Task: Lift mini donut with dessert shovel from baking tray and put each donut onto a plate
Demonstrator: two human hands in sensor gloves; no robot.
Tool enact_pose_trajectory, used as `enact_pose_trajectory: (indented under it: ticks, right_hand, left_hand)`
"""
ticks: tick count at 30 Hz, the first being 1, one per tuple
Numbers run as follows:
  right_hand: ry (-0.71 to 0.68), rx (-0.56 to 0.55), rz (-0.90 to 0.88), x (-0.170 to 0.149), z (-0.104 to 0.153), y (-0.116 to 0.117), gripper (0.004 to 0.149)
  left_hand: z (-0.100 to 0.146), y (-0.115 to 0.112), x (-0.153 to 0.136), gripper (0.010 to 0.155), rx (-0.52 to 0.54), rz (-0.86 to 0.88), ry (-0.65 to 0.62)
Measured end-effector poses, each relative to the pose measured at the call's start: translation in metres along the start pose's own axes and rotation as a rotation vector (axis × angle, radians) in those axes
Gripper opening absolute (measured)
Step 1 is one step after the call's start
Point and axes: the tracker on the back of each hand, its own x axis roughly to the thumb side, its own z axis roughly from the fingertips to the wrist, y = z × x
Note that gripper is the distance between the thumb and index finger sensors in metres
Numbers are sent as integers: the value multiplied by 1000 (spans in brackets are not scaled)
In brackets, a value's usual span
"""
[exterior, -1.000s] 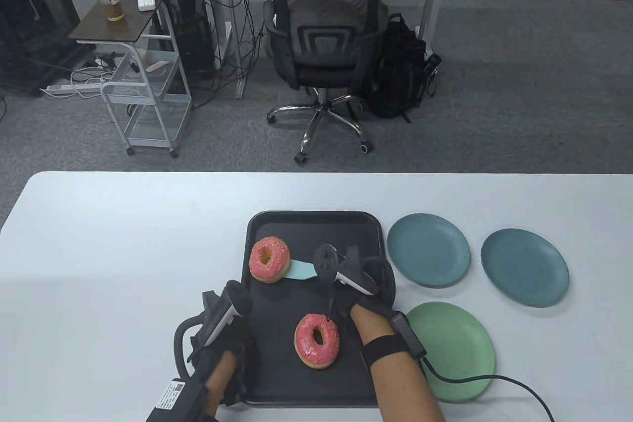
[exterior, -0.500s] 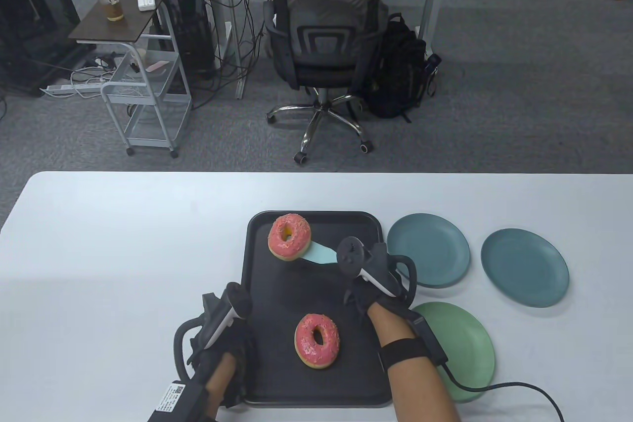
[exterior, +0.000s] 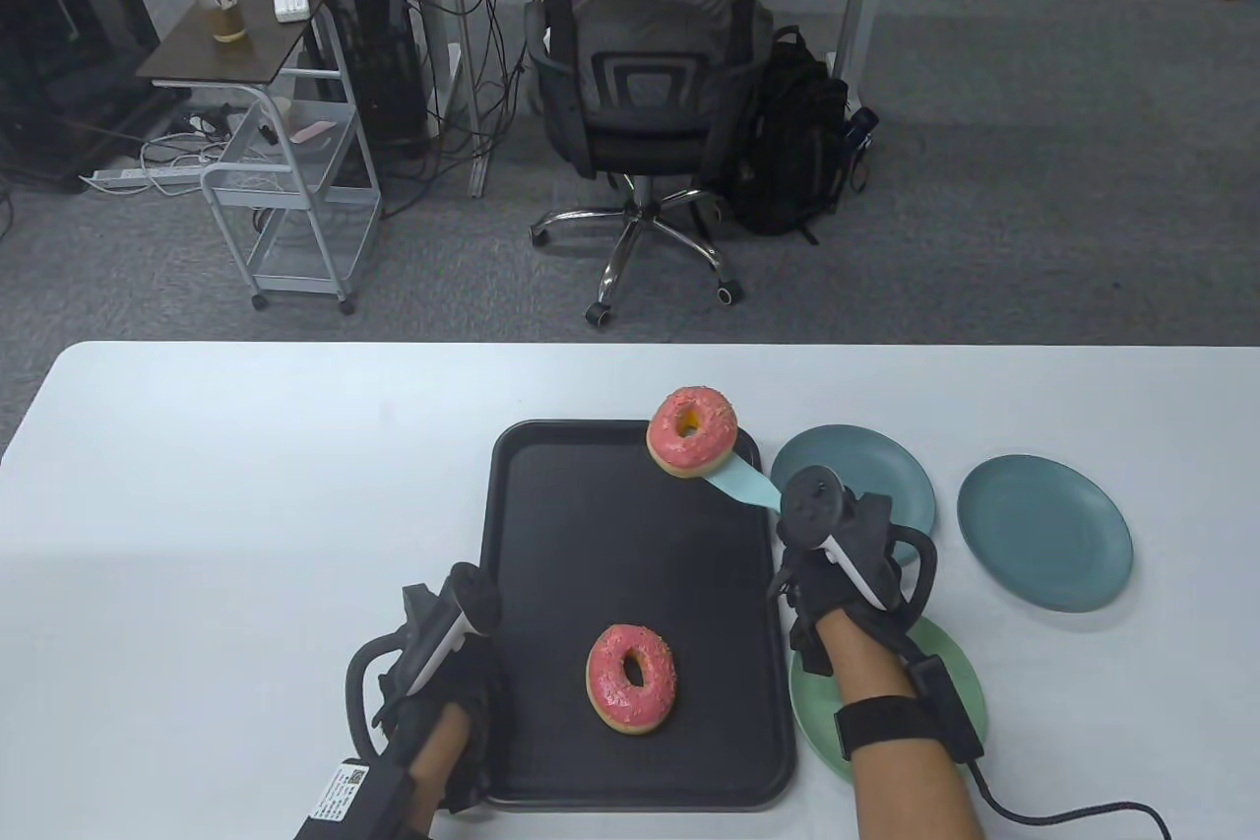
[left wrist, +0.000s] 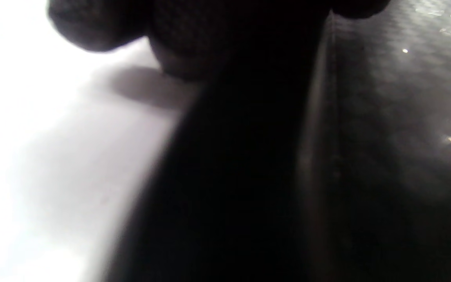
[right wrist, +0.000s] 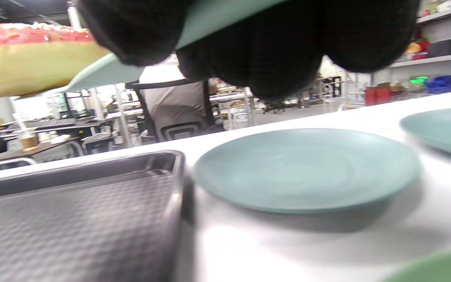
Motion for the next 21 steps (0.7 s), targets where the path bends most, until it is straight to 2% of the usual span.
enact_pose_trajectory:
  ticks: [13,21]
  right_hand:
    - [251,40,-22,-102,2,-8,57]
    - [300,79,2,-121,3,2,58]
  left_hand:
    - [0,0,0,68,-2,-1,0]
    - [0,-1,1,68,-2,-3,1]
